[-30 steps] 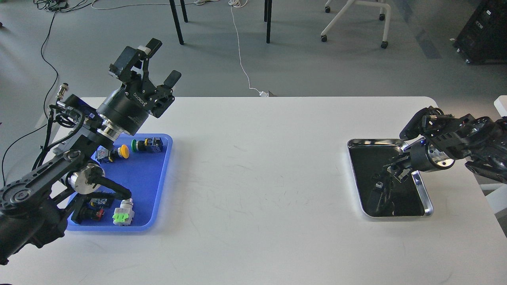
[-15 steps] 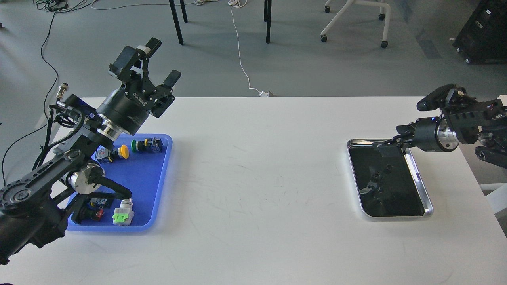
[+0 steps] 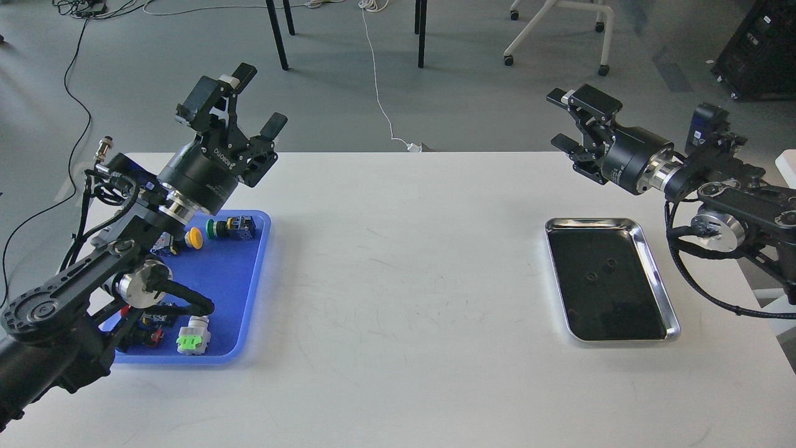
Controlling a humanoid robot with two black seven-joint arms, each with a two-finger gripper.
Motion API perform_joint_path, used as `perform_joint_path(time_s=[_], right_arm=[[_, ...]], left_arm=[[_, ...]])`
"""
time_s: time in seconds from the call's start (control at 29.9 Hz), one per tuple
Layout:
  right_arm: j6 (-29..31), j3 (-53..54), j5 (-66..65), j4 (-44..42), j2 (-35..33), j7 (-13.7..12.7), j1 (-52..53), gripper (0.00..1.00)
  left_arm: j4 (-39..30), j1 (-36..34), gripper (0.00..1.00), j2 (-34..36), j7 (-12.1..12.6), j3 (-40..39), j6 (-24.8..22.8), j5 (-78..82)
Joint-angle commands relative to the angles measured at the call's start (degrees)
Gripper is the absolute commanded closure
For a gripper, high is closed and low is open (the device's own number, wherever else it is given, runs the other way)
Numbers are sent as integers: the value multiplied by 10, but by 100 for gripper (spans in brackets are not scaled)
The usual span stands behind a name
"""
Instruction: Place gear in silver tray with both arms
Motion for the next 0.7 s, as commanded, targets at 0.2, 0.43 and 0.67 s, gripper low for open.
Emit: perform_joint_path(time_s=[0.2,0.43,0.67], right_arm=[[17,115,98,11,15,0,-91,1],[16,120,97,63,4,0,-109,1],[15,147,98,75,11,0,-117,1]], left_arm=[[2,63,2,-24,118,-72,-6,-1],[3,106,2,-46,119,-111,-8,-1],[1,109,2,-49,119,-114,-8,-1]])
